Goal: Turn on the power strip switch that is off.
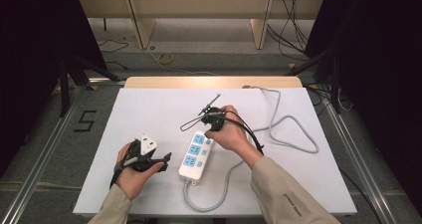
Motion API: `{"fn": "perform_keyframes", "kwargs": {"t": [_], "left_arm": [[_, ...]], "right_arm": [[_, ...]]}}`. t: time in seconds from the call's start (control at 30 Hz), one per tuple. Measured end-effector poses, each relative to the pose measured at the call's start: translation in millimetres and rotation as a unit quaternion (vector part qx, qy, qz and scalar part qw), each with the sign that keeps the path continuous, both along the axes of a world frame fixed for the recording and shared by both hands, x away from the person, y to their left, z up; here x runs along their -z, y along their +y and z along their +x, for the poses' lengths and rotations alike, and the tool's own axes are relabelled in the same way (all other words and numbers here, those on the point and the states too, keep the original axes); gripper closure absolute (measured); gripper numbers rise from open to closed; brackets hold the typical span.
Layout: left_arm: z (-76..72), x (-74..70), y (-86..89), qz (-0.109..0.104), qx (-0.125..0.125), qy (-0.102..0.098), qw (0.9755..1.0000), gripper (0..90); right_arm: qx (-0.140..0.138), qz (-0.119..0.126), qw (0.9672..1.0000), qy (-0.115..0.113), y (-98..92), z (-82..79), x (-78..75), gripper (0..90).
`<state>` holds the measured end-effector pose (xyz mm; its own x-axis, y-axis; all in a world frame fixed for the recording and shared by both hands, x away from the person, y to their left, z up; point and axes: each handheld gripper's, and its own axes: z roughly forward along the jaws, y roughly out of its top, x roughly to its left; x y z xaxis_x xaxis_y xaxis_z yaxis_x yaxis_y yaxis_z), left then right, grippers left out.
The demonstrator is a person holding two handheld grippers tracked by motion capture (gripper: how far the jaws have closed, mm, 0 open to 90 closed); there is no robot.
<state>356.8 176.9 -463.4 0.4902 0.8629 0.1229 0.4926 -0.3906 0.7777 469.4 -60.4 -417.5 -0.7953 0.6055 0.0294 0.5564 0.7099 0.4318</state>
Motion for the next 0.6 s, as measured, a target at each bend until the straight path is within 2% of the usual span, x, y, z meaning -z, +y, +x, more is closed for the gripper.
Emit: {"fn": "perform_keyframes", "kwargs": {"t": [0.6], "left_arm": [[0.0,0.2,0.1,0.001,0.001,0.0,1.0,26.2]], "right_arm": [[0.003,-0.019,0.9998,0.011,6.2,3.3,12.2,90.0]]}}
